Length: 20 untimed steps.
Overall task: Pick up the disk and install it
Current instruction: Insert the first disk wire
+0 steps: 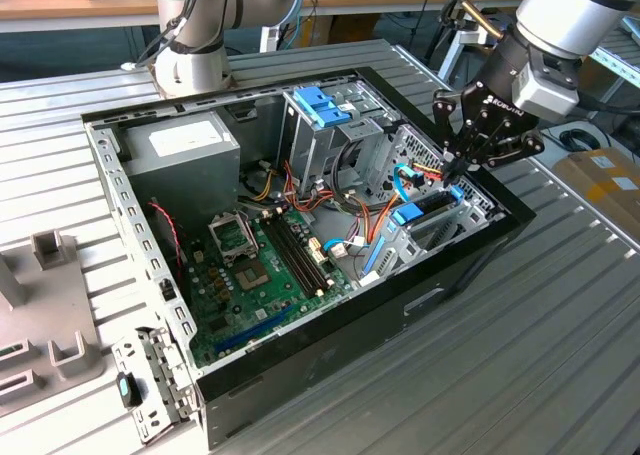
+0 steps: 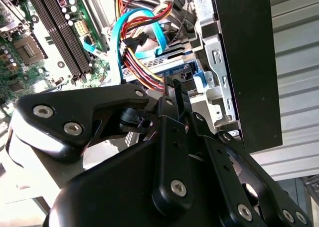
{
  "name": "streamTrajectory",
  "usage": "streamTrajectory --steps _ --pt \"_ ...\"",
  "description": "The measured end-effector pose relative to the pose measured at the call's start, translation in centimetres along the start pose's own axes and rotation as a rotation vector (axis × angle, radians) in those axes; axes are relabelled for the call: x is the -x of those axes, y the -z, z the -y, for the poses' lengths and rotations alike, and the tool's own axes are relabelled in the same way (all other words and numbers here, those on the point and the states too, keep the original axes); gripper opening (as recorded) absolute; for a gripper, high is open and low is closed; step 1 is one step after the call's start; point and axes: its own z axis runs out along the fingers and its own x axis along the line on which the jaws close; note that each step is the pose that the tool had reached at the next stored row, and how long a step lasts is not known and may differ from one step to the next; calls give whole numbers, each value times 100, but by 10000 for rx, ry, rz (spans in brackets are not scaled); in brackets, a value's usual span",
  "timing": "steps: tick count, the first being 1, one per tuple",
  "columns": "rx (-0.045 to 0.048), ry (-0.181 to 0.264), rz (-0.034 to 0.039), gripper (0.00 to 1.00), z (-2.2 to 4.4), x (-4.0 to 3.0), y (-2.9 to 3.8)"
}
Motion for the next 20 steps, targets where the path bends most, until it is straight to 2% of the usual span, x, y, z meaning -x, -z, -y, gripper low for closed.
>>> streamTrajectory --steps 3,6,20 --pt "-4 -73 0 17 0 0 0" --pt "-30 -507 -1 17 0 0 -2" --pt "-41 -760 -7 17 0 0 -3"
